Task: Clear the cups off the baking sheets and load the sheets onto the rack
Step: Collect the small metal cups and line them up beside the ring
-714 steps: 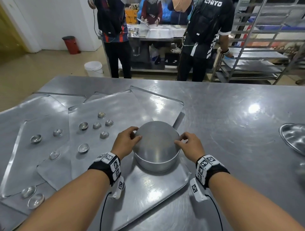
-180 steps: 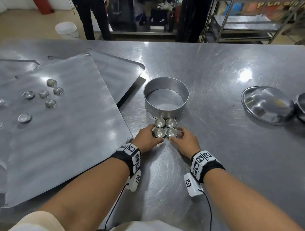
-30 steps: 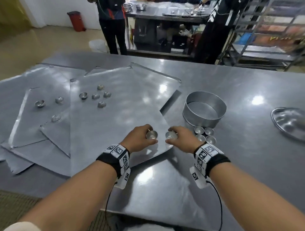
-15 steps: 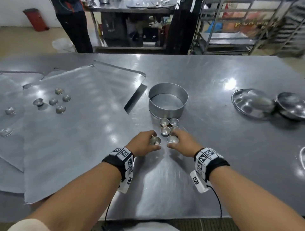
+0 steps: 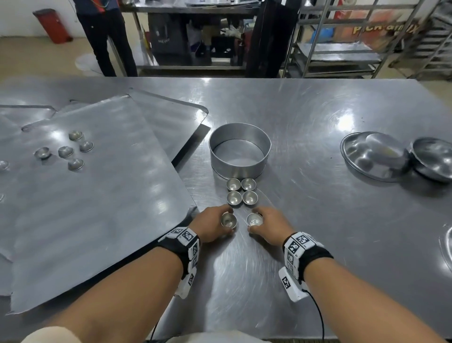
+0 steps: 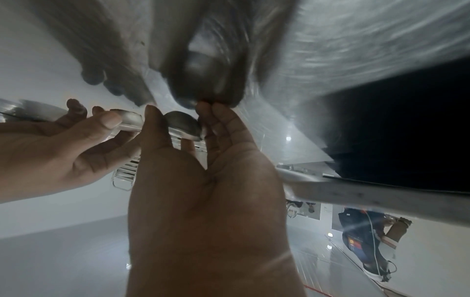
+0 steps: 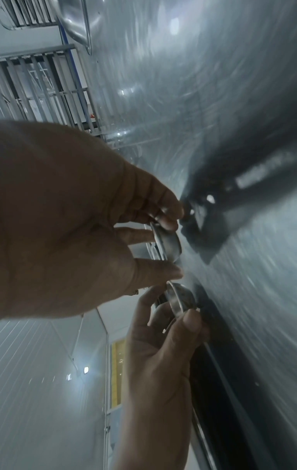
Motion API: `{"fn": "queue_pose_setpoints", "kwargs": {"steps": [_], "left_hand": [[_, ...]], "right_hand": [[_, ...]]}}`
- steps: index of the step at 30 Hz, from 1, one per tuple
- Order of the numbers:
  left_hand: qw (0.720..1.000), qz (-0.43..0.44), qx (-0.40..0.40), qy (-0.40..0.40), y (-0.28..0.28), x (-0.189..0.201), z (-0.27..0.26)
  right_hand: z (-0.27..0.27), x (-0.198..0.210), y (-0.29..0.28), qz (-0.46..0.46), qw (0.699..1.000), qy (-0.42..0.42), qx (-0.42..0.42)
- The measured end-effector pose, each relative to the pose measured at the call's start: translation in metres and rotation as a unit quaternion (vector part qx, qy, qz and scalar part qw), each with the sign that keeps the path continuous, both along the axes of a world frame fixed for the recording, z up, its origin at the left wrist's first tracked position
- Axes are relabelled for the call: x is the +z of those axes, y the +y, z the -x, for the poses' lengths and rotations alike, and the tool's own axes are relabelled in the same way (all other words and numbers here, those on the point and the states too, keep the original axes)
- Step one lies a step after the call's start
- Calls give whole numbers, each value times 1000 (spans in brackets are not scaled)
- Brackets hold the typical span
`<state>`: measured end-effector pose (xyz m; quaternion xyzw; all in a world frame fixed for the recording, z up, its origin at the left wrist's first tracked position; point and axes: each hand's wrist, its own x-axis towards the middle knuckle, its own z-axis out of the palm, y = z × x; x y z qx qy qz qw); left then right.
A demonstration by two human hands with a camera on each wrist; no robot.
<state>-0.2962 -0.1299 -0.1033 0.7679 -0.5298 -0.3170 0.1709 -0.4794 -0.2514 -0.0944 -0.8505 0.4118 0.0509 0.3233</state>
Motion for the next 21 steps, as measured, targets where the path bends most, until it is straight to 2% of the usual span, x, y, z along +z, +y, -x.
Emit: {"fn": "queue_pose_setpoints", "kwargs": {"steps": [10, 17, 21], "left_hand": [[998, 27, 48, 33, -8, -8, -2], [992, 29, 115, 34, -2, -14, -2], [992, 35, 117, 27, -3, -15, 1]], "right_hand": [[-10, -13, -10, -9, 999, -32, 12], [1, -26, -6, -53, 991, -104, -70], [4, -31, -4, -58, 987, -123, -90]]}}
